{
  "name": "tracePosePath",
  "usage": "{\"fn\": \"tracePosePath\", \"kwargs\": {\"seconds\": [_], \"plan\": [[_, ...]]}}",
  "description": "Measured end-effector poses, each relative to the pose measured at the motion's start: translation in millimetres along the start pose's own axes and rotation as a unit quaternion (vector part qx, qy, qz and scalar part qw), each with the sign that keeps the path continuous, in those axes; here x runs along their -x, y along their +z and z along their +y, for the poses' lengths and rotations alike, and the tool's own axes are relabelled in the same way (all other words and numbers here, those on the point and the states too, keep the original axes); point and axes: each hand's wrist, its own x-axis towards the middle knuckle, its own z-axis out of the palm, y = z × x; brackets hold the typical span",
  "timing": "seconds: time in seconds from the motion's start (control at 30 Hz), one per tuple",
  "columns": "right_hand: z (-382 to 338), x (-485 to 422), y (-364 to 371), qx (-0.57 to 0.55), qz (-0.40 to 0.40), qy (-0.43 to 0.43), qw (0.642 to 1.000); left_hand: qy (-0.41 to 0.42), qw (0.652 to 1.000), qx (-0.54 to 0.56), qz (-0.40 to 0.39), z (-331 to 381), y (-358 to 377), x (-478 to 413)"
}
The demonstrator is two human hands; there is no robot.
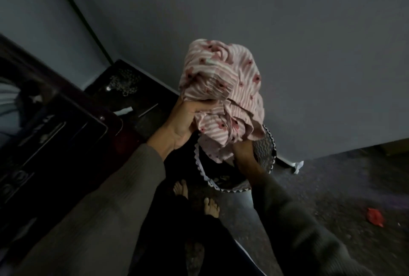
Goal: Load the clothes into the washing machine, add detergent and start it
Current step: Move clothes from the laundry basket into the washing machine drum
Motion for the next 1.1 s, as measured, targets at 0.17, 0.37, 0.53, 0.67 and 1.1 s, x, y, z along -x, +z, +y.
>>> {"fn": "tracePosePath", "kwargs": {"seconds": [0.17,0.37,0.53,0.67,1.1], "plan": [[-47,9,9,-0.311,-0.079,0.052,0.946,0.124,0.976,-0.116,0.136,28,-16,26],[-110,39,30,-0.391,-0.091,-0.023,0.915,0.209,0.843,-0.453,0.203,40,-59,53],[-163,97,65,-0.185,-0.067,-0.258,0.946,0.203,0.790,-0.496,0.299,57,-66,86],[-186,130,100,-0.031,-0.062,-0.405,0.911,0.151,0.946,-0.227,0.174,96,-68,130],[-252,226,208,-0.104,-0.320,-0.435,0.835,0.151,0.914,0.231,0.296,172,-174,223]]}}
